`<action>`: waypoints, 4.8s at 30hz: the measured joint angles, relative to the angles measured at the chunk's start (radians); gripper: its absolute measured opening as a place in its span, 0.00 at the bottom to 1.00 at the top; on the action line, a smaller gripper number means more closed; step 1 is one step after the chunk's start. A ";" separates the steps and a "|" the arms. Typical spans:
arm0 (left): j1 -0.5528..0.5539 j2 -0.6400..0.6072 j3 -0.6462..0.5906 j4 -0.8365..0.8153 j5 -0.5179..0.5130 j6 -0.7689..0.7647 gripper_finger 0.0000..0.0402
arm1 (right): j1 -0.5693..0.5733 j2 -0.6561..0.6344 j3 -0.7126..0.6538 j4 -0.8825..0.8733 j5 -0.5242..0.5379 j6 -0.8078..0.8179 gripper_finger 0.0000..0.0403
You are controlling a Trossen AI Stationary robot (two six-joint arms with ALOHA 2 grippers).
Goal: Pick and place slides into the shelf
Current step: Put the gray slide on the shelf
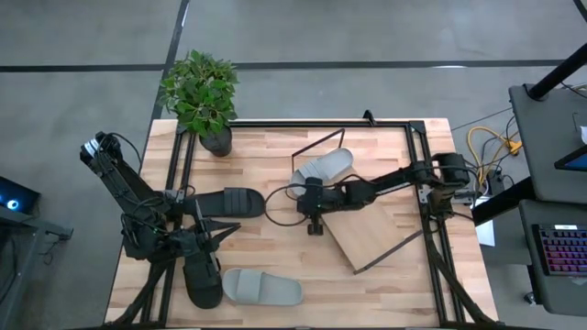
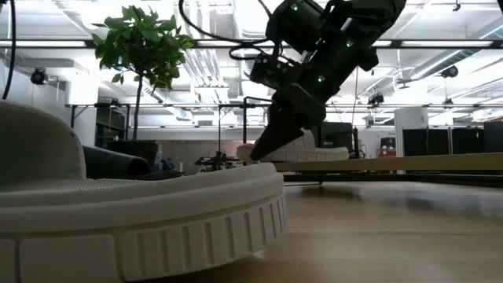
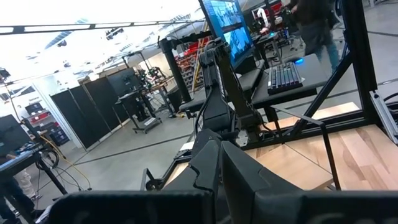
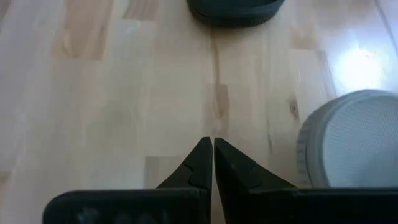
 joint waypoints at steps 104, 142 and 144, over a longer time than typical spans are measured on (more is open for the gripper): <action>0.000 0.001 -0.019 -0.001 -0.001 0.000 0.01 | 0.007 -0.330 -0.061 0.101 -0.373 0.006 0.02; 0.003 0.044 -0.060 -0.001 0.061 0.094 0.02 | 0.109 -0.989 -0.608 0.396 -0.183 -0.021 0.02; 0.003 0.059 -0.060 -0.002 0.122 0.134 0.07 | 0.109 -0.989 -0.608 0.395 -0.183 -0.014 0.02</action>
